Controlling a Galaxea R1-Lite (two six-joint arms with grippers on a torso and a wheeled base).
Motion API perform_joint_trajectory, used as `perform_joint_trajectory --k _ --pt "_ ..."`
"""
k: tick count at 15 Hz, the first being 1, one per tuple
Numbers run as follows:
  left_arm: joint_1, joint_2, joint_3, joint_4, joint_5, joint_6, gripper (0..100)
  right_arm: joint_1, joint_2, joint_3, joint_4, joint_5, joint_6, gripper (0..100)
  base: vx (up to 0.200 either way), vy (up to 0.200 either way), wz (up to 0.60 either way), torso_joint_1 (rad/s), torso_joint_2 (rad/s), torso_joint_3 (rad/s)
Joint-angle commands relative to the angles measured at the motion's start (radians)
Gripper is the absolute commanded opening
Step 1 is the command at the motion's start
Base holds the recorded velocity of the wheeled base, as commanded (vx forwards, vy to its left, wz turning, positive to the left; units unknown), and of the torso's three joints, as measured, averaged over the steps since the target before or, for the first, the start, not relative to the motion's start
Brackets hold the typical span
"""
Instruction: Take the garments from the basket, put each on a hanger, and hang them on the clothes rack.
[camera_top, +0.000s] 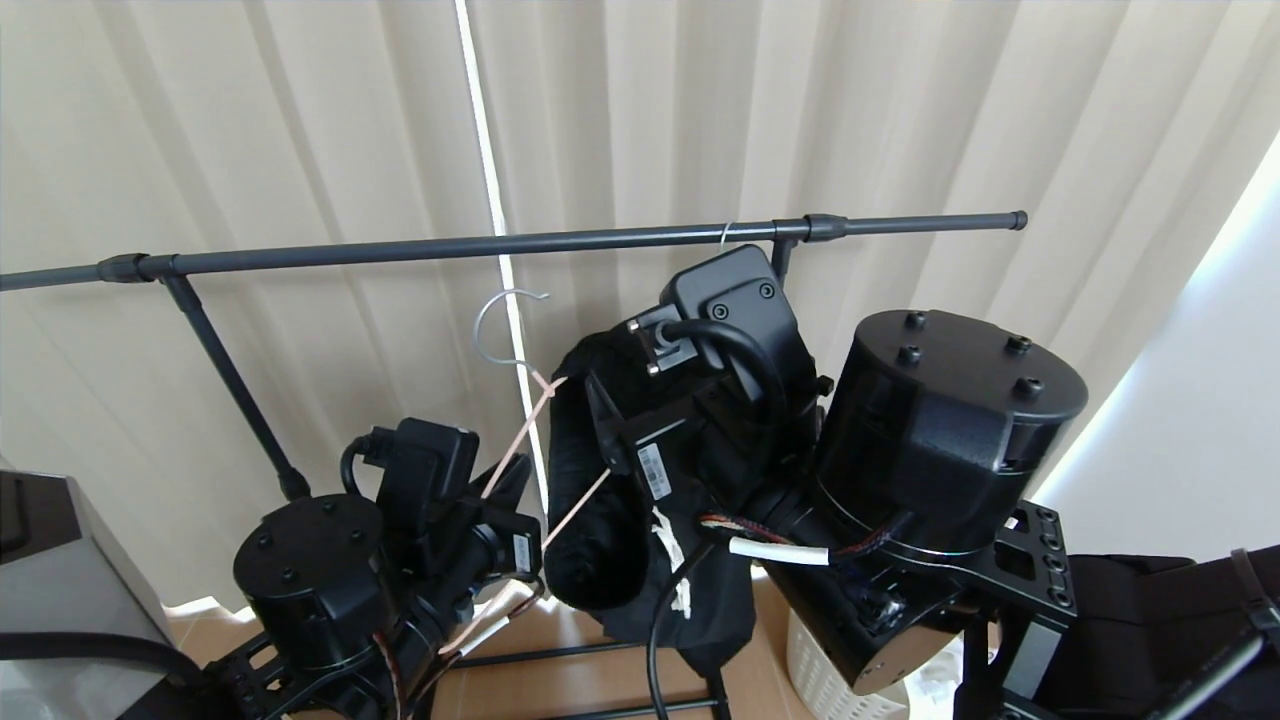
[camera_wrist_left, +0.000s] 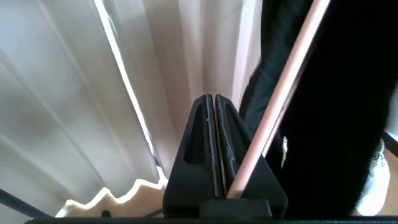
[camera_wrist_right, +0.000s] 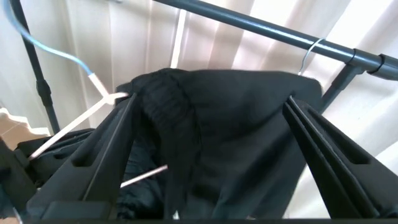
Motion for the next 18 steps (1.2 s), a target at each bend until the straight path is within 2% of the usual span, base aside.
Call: perform_joint_trajectory --k 1,5,6,8,10,11,12,13,15,17,18 --pt "0.002 -0.003 -0.009 -0.003 0.000 -0.010 0 0.003 0.001 0.000 0.000 -0.001 -0.001 100 0.000 0.000 0.00 0.000 0.00 0.000" --pt "0.001 -0.006 0.007 -0.003 -0.004 -0.028 0 0.000 -0.043 0.037 0.003 0.025 0.001 100 0.000 0.000 0.00 0.000 0.00 0.000" --pt "0.001 -0.007 0.016 -0.003 -0.009 -0.042 0 -0.008 -0.072 0.048 0.012 0.076 0.001 100 0.000 0.000 0.00 0.000 0.00 0.000" --pt "0.002 -0.021 0.041 -0.003 -0.021 -0.048 0 -0.080 -0.154 0.080 0.046 0.162 -0.004 100 0.000 0.000 0.00 0.000 0.00 0.000" --pt "0.002 -0.061 0.093 -0.003 -0.113 -0.044 0 -0.155 -0.253 0.071 0.178 0.286 -0.004 100 0.000 0.000 0.00 0.000 0.00 0.000" --pt "0.002 -0.064 0.096 -0.003 -0.118 -0.044 0 -0.156 -0.256 0.069 0.184 0.291 -0.004 100 0.000 0.000 0.00 0.000 0.00 0.000" --pt "0.002 -0.093 0.140 -0.003 -0.188 -0.036 0 -0.196 -0.321 0.006 0.350 0.404 -0.004 100 0.000 0.000 0.00 0.000 0.00 0.000" --pt "0.002 -0.099 0.162 -0.003 -0.205 -0.018 0 -0.235 -0.344 -0.055 0.500 0.501 -0.002 100 0.000 0.000 0.00 0.000 0.00 0.000" --pt "-0.004 -0.098 0.192 -0.003 -0.225 -0.002 0 -0.311 -0.356 -0.087 0.626 0.657 -0.021 100 0.000 0.000 0.00 0.000 0.00 0.000" --pt "-0.009 -0.098 0.240 -0.003 -0.305 0.001 0 -0.420 -0.356 -0.119 0.747 0.867 -0.068 100 0.000 0.000 0.00 0.000 0.00 0.000" --pt "-0.012 -0.098 0.255 -0.003 -0.331 0.004 0 -0.463 -0.352 -0.162 0.831 0.962 -0.117 100 0.000 0.000 0.00 0.000 0.00 0.000"
